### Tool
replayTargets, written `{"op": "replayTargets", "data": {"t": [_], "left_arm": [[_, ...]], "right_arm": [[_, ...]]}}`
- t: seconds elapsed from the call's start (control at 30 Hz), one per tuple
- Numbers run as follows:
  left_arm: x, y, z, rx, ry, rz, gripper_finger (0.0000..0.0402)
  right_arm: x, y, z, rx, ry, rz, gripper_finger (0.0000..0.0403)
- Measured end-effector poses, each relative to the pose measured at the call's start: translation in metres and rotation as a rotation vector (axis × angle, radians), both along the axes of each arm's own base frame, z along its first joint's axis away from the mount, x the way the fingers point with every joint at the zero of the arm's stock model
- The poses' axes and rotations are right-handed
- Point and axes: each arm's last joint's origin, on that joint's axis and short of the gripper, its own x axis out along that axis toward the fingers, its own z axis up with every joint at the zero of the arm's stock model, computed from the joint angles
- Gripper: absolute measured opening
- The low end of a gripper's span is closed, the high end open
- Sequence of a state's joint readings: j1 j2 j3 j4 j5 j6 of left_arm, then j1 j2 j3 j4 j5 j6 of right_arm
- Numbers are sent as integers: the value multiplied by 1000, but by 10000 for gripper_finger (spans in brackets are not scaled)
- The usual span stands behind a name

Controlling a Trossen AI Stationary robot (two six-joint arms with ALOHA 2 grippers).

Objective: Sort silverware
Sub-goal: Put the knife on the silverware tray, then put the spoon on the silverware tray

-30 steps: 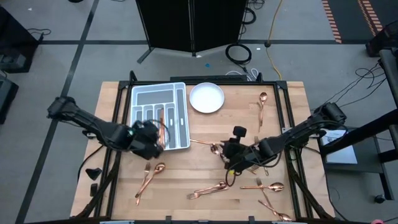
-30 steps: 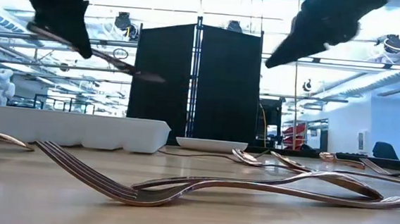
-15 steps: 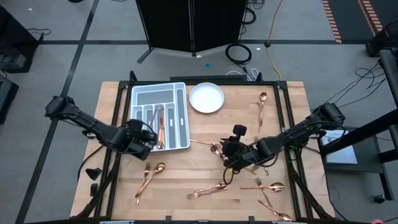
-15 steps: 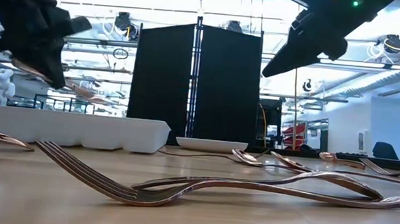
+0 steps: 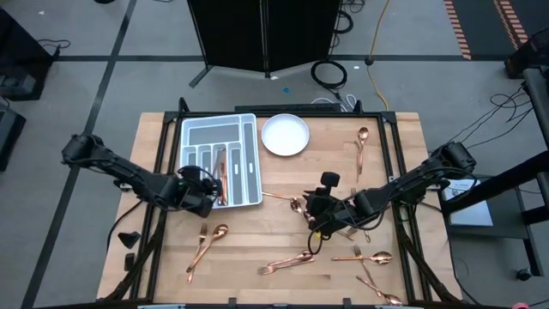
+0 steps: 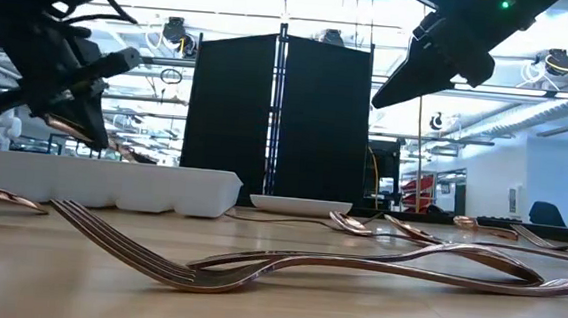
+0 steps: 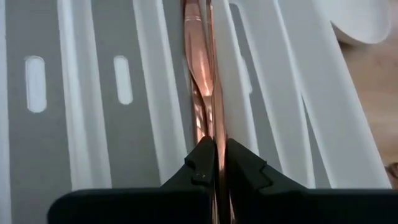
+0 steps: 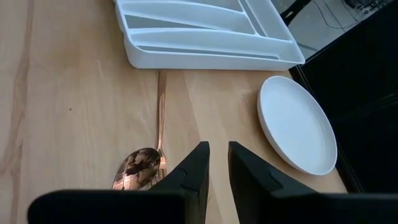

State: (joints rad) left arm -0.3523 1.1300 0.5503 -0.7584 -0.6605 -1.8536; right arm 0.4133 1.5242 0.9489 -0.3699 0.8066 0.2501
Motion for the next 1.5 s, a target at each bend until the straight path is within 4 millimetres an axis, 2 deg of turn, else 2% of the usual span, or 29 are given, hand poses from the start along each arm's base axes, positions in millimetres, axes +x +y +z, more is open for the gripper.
{"op": "replayTargets", "data": {"t": [0.5, 0.63, 0.8, 0.9, 1.0, 1.2, 1.37, 1.5], "left_arm": [[17, 14, -20, -105, 86, 95, 33], [20, 16, -22, -113, 121, 56, 60], [24, 19, -21, -113, 124, -3, 112], [27, 20, -17, -95, 172, -91, 138], [30, 21, -7, -65, 193, -180, 152], [40, 21, 27, 69, 127, -358, 155], [47, 11, 56, 202, 92, -610, 155], [48, 0, 70, 234, 58, -729, 155]], "right_arm": [[0, 0, 0, 1, -2, 0, 50], [0, 0, 0, 1, -2, 0, 50], [0, 0, 0, 0, -2, 0, 50], [0, 0, 0, 0, -2, 0, 50], [0, 0, 0, 0, -2, 0, 50], [0, 0, 0, -2, 0, 1, 50], [0, 0, 0, -8, 4, 5, 50], [1, 0, 1, -17, 7, 15, 50]]}}
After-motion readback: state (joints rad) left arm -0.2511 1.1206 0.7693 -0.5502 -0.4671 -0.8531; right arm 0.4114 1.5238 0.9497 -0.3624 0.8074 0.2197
